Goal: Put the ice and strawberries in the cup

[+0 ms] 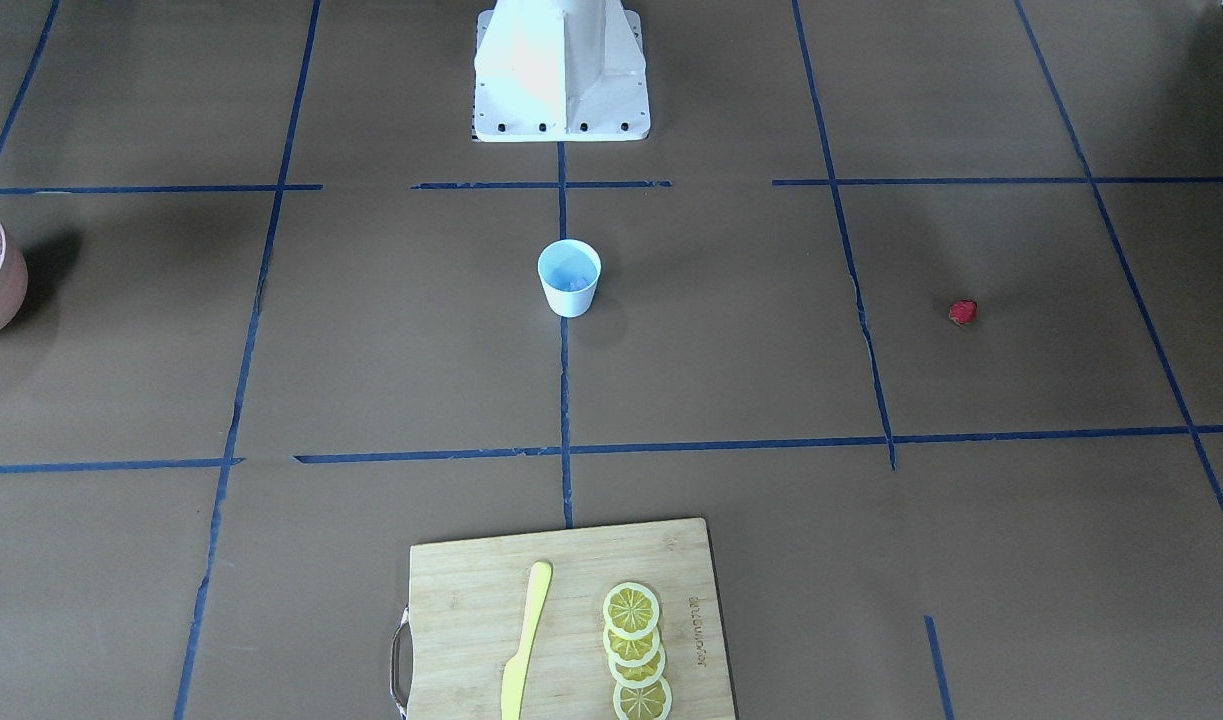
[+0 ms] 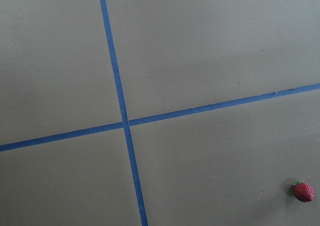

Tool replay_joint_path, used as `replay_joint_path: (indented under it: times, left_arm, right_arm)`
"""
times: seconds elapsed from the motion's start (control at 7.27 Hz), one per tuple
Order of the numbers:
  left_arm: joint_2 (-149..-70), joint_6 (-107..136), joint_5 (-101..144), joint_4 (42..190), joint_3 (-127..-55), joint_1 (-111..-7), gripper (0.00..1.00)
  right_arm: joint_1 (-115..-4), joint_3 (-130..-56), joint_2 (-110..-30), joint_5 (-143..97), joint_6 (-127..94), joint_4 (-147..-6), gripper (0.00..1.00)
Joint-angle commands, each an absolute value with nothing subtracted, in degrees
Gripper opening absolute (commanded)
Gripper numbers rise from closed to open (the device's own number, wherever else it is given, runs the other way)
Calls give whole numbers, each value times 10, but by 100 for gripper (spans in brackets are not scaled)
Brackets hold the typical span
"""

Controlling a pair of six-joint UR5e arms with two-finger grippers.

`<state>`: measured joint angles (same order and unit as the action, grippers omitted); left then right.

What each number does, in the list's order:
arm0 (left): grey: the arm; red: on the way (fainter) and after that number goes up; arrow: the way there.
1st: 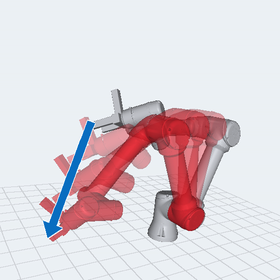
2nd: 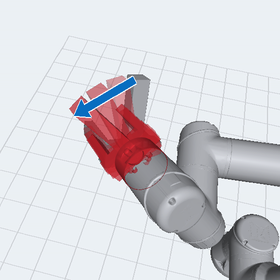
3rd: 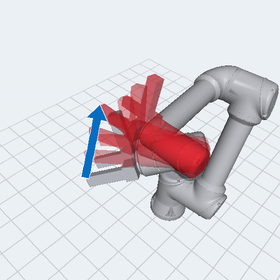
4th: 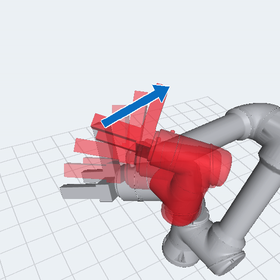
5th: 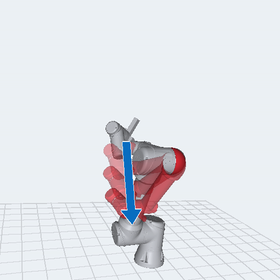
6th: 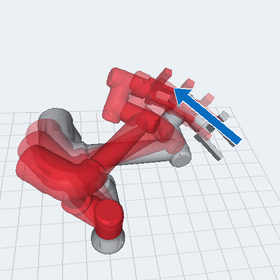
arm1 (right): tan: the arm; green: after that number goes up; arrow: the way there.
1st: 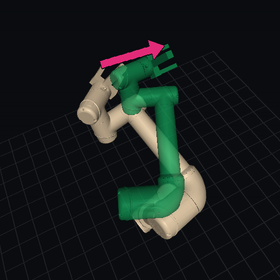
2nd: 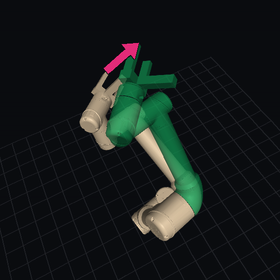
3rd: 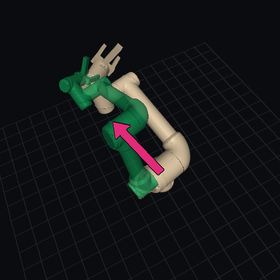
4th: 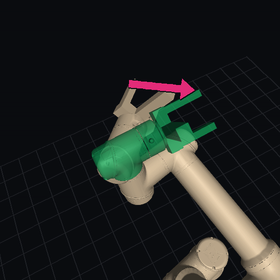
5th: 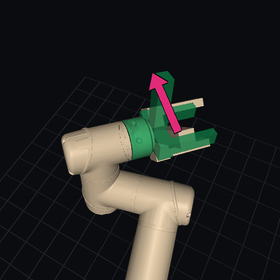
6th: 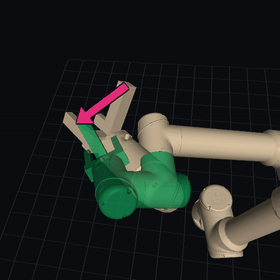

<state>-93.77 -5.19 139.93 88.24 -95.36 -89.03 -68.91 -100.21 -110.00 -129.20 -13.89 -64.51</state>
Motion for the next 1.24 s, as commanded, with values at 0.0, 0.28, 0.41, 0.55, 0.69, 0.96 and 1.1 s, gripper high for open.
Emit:
replay_joint_path:
  times: [0.0, 0.28, 0.41, 0.55, 0.69, 0.96, 1.1]
  left_arm:
    - [-938, -52, 1399, 882, -954, -890, 100]
    - [-938, -52, 1399, 882, -954, -890, 100]
    - [-938, -52, 1399, 882, -954, -890, 100]
    - [-938, -52, 1399, 882, -954, -890, 100]
    - [-938, -52, 1399, 882, -954, -890, 100]
    - [-937, -52, 1401, 882, -954, -890, 100]
    - [-937, -52, 1401, 882, -954, -890, 100]
  right_arm:
    - [-686, -1002, -1097, -1292, -139, -645, 64]
    - [-686, -1002, -1097, -1288, -139, -645, 61]
    - [-686, -1002, -1097, -1288, -139, -645, 55]
    - [-686, -1002, -1097, -1288, -139, -644, 30]
    - [-687, -1002, -1098, -1289, -139, -642, 8]
    - [-687, -1012, -1098, -1290, -139, -642, 0]
    - [-695, -1019, -1097, -1294, -139, -643, 0]
